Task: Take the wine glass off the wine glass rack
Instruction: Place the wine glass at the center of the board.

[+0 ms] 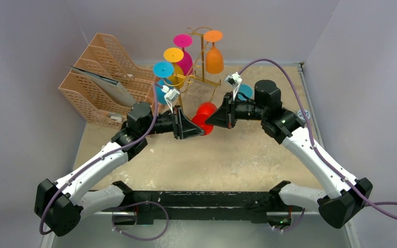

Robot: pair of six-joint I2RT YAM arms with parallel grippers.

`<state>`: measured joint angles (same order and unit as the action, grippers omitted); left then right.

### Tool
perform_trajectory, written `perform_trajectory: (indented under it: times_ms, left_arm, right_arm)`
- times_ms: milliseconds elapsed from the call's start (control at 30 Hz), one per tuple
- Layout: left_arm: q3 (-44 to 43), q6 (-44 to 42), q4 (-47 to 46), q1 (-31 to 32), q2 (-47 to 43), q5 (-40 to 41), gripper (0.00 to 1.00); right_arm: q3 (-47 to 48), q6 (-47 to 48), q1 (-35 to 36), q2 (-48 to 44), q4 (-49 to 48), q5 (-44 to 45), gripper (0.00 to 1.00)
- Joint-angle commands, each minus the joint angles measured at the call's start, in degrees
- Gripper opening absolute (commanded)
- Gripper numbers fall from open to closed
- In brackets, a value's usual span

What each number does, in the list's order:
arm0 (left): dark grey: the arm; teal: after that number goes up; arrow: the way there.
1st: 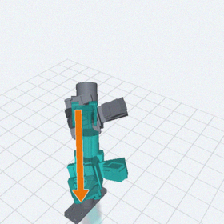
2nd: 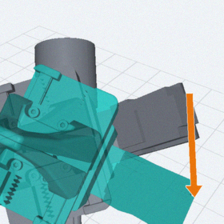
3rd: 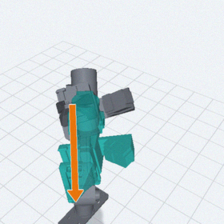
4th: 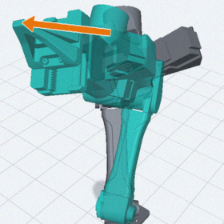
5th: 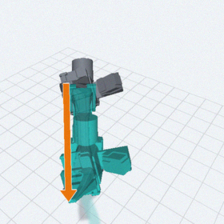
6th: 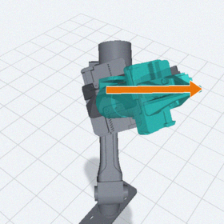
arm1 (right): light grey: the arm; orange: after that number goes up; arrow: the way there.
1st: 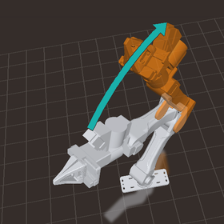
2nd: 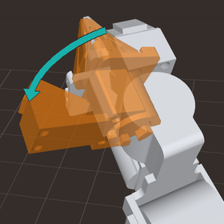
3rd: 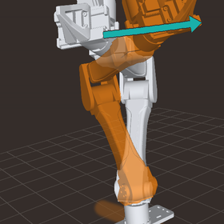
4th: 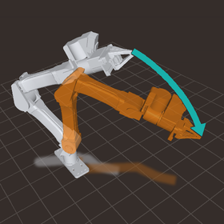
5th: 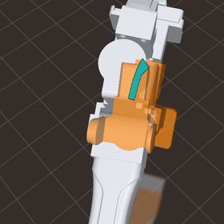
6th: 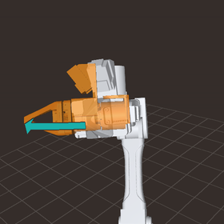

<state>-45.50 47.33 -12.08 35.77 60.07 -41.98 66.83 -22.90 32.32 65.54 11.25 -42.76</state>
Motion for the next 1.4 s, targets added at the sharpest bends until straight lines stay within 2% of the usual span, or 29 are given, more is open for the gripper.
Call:
perform_trajectory:
  times_ms: [0,67,267,367,467,533,600,700,800,900,967,1033,1067,1100,1233,1300,1367]
  left_arm:
    - [0.51,-0.08,-3.98,0.28,-2.08,1.64,0.19]
    - [1.11,0.61,-5.27,0.33,-2.21,1.97,0.19]
    - [1.23,0.81,-5.96,0.31,-1.86,1.28,0.01]
    - [1.12,0.36,-5.71,0.30,-1.64,0.76,0.00]
    - [1.02,-0.19,-5.33,0.27,-1.63,0.13,0.00]
    - [1.02,-0.43,-5.26,0.28,-1.54,-0.60,0.00]
    - [1.04,-0.75,-4.93,0.27,-1.40,-0.99,0.00]
    - [0.54,-1.81,-1.90,0.34,-1.37,0.33,0.00]
    - [-1.13,-6.44,3.64,0.81,-1.53,0.49,0.00]
    - [-2.67,-13.63,9.07,2.96,-2.39,2.36,0.00]
    - [-2.70,-20.82,11.50,6.02,-4.32,6.76,0.00]
    - [-1.15,-28.63,10.86,8.72,-7.17,8.95,0.00]
    - [-0.03,-31.18,9.89,9.17,-9.17,9.13,0.00]
    - [1.40,-33.61,9.16,9.22,-10.59,9.20,0.00]
    - [4.70,-40.85,7.32,9.22,-14.51,4.46,0.00]
    - [5.54,-45.37,7.19,9.21,-15.73,0.38,0.00]
    - [7.36,-45.47,5.57,9.21,-17.44,1.19,0.00]
  right_arm:
    - [0.08,1.36,0.20,-1.29,-0.24,0.09,0.00]
    - [0.06,1.36,0.20,-1.29,-0.26,0.24,0.00]
    - [-0.09,0.95,0.20,-1.29,-0.61,0.49,0.00]
    - [0.09,0.59,0.20,-1.37,-0.04,1.74,0.03]
    - [0.57,0.19,0.20,-2.04,1.13,5.39,0.16]
    - [0.65,-0.15,0.20,-2.67,1.17,6.38,0.28]
    - [1.04,-0.15,0.23,-3.48,2.06,8.08,0.51]
    - [1.92,0.30,0.20,-4.98,4.10,12.55,0.74]
    - [1.91,-0.40,0.20,-7.04,6.68,18.48,0.85]
    - [2.24,-1.29,0.23,-8.09,10.22,30.16,0.95]
    - [4.44,-2.51,0.13,-6.24,16.08,38.98,0.99]
    - [8.31,-7.70,-0.75,-2.71,24.31,45.70,0.99]
    - [9.71,-10.48,-2.31,-1.01,27.33,45.25,0.99]
    - [10.14,-12.45,-4.63,0.50,28.32,41.07,0.99]
    - [6.02,-20.37,-12.49,3.14,21.30,22.92,0.99]
    - [5.02,-21.60,-13.27,3.16,19.02,20.88,0.99]
    - [5.38,-21.73,-13.24,2.94,19.10,21.67,0.99]
